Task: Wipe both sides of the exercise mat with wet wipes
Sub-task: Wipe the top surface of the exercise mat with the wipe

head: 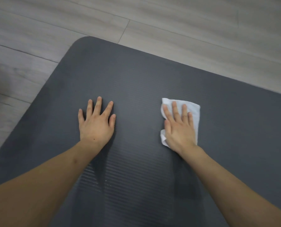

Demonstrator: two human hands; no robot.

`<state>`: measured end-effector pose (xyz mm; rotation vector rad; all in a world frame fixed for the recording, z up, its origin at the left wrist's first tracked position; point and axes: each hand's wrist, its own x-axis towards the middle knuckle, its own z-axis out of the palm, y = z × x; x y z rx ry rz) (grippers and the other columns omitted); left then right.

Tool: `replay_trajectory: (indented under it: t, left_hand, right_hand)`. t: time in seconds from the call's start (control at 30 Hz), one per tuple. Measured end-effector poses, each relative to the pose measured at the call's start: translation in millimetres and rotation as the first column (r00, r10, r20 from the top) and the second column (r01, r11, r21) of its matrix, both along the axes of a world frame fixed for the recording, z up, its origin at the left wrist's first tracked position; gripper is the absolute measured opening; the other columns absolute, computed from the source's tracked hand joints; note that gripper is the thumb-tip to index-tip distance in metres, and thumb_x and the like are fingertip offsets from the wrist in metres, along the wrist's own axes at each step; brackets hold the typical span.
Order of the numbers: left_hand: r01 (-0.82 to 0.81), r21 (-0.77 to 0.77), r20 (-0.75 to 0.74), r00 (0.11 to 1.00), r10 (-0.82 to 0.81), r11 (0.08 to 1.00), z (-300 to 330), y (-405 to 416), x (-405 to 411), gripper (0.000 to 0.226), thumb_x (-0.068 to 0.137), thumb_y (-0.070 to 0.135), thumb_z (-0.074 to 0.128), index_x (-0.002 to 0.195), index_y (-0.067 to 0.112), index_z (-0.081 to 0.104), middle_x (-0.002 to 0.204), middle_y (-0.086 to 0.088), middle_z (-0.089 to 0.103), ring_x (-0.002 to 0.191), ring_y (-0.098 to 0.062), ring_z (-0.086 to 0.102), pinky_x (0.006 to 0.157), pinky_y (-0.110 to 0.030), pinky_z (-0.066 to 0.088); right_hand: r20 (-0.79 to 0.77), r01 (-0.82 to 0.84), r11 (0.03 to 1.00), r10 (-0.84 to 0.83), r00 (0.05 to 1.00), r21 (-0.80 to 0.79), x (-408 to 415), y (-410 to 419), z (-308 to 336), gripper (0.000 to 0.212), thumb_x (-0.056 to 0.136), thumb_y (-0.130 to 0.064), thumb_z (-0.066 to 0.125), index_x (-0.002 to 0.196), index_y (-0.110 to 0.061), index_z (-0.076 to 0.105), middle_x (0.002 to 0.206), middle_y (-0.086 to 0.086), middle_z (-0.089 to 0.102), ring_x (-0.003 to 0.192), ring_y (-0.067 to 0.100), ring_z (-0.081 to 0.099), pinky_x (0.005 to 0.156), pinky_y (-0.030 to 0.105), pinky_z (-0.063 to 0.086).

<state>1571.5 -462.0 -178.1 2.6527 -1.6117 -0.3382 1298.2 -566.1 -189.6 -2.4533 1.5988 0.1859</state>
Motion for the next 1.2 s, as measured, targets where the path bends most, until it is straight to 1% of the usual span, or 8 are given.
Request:
replay_trajectory:
  t: [0.23,0.37,0.5,0.67,0.87,0.97,1.03,1.2]
  left_hand:
    - [-0.122,0.051,-0.003,0.992,0.123,0.991,3.2,24.4,51.8,0.056,0.106,0.047,0.02,0.161,0.041,0.011,0.171,0.004,0.001,0.157,-0.025,-0.001,0.122,-0.061,0.01]
    - [-0.086,0.091,0.0,0.996,0.087,0.992,4.0,27.6,54.4,0.056,0.106,0.045,0.019,0.161,0.041,0.008,0.171,0.005,-0.003,0.157,-0.024,-0.004,0.122,-0.061,0.009]
    - [-0.109,0.082,-0.03,0.993,0.112,0.991,8.8,17.9,26.0,0.056,0.105,0.051,0.018,0.16,0.042,0.011,0.171,0.003,-0.001,0.157,-0.031,-0.005,0.123,-0.06,0.005]
    - [0.119,0.082,-0.011,0.993,-0.119,0.989,16.7,10.1,-58.4,0.055,0.105,0.051,0.019,0.16,0.044,0.012,0.171,0.001,-0.001,0.157,-0.03,-0.006,0.124,-0.058,0.004]
    - [0.247,0.119,-0.053,0.969,-0.243,0.962,25.9,-1.1,-175.3,0.056,0.104,0.053,0.026,0.159,0.045,0.013,0.171,-0.001,0.002,0.156,-0.03,0.0,0.124,-0.057,0.005]
    - [0.312,0.201,-0.084,0.95,-0.301,0.928,29.7,2.1,-216.2,0.065,0.1,0.065,0.029,0.158,0.047,0.006,0.17,-0.002,-0.006,0.155,-0.032,-0.002,0.122,-0.056,0.013]
    - [0.323,0.294,-0.122,0.946,-0.299,0.9,31.6,3.1,-230.2,0.074,0.097,0.072,0.031,0.158,0.048,-0.005,0.168,-0.001,-0.02,0.155,-0.035,-0.012,0.122,-0.059,0.011]
    - [0.331,0.434,-0.201,0.942,-0.268,0.838,41.8,-14.5,-233.3,0.085,0.095,0.07,0.044,0.157,0.048,-0.009,0.166,0.0,-0.028,0.153,-0.038,-0.019,0.121,-0.066,0.012]
  right_hand:
    - [0.101,-0.349,0.937,0.347,0.932,0.002,180.8,22.2,-2.4,0.064,0.102,-0.042,0.011,0.165,-0.035,0.001,0.174,-0.003,-0.008,0.158,0.03,-0.018,0.126,0.052,-0.008]
    - [0.068,-0.401,0.916,0.402,0.913,-0.02,195.0,29.6,-3.0,0.06,0.107,-0.043,0.014,0.165,-0.036,0.0,0.174,-0.005,-0.006,0.159,0.026,-0.014,0.126,0.051,-0.007]
    - [0.066,-0.357,0.933,0.359,0.931,-0.042,144.4,25.0,-5.8,0.059,0.106,-0.043,0.015,0.164,-0.039,0.005,0.174,-0.005,-0.002,0.16,0.023,-0.008,0.127,0.051,-0.004]
    - [0.06,-0.177,0.983,0.18,0.982,-0.058,29.7,21.4,-6.9,0.059,0.106,-0.043,0.018,0.164,-0.042,0.006,0.174,-0.006,-0.001,0.16,0.021,-0.007,0.128,0.05,-0.001]
    - [0.058,0.026,0.999,-0.024,0.998,-0.034,-117.2,36.0,-5.5,0.06,0.106,-0.042,0.019,0.162,-0.047,-0.002,0.173,-0.009,-0.007,0.159,0.016,-0.012,0.128,0.049,0.0]
    - [0.063,0.161,0.987,-0.16,0.985,-0.016,-176.2,53.1,-1.0,0.059,0.107,-0.041,0.019,0.162,-0.047,-0.001,0.173,-0.01,-0.008,0.159,0.016,-0.012,0.128,0.049,0.001]
    - [0.048,0.217,0.976,-0.217,0.975,-0.011,-198.4,63.2,0.6,0.06,0.106,-0.04,0.02,0.163,-0.046,0.001,0.173,-0.008,-0.007,0.159,0.018,-0.01,0.128,0.049,0.001]
    - [0.016,0.207,0.978,-0.207,0.978,-0.016,-204.2,59.4,-1.1,0.061,0.104,-0.043,0.014,0.163,-0.043,0.0,0.173,-0.005,-0.008,0.159,0.02,-0.012,0.128,0.051,0.0]
